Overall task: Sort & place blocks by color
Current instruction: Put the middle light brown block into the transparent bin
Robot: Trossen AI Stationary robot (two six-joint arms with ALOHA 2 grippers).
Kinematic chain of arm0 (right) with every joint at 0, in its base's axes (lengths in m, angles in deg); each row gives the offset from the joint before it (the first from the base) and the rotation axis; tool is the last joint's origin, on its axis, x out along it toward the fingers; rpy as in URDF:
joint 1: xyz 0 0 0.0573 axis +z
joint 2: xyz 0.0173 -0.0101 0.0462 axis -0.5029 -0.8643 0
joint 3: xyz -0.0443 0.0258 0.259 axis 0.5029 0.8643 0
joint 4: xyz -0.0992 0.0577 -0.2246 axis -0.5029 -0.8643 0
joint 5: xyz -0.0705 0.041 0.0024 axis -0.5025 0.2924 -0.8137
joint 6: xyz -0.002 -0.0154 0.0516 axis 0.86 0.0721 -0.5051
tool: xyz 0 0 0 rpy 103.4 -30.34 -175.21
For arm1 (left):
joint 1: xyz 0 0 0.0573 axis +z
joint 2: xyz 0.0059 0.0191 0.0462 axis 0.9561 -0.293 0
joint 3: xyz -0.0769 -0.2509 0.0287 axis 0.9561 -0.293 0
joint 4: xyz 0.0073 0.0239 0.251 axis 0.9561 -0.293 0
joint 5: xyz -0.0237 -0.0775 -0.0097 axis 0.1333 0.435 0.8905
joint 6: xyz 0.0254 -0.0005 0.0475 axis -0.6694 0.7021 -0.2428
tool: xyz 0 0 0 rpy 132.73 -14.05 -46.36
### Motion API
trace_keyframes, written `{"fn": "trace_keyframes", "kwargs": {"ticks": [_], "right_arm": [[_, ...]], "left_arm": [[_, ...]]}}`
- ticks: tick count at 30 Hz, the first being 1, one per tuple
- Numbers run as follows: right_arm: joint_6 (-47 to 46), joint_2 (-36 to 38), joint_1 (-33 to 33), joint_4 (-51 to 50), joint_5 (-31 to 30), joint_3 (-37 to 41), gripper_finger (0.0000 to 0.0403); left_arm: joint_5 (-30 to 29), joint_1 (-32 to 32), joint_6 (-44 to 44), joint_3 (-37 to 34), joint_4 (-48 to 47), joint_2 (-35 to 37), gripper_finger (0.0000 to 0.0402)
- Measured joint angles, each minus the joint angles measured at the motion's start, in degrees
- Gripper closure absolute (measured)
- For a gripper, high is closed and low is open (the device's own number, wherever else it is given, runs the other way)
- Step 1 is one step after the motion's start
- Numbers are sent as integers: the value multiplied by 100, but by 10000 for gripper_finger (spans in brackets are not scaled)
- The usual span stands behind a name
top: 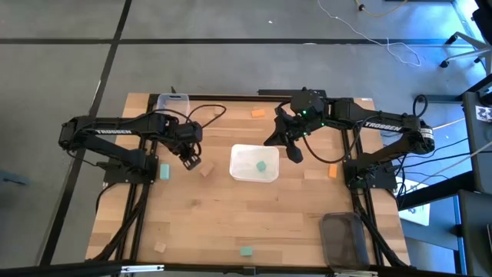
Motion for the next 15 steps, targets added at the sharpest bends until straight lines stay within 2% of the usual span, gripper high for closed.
{"fn": "trace_keyframes", "kwargs": {"ticks": [6,11,15], "right_arm": [[0,0,0,0,0,-2,391],[2,-2,0,0,0,-2,390],[10,-2,-1,0,0,-2,393]], "left_arm": [[43,-1,0,0,201,0,310],[18,0,236,0,198,-47,266],[-280,0,41,-2,350,-110,232]]}}
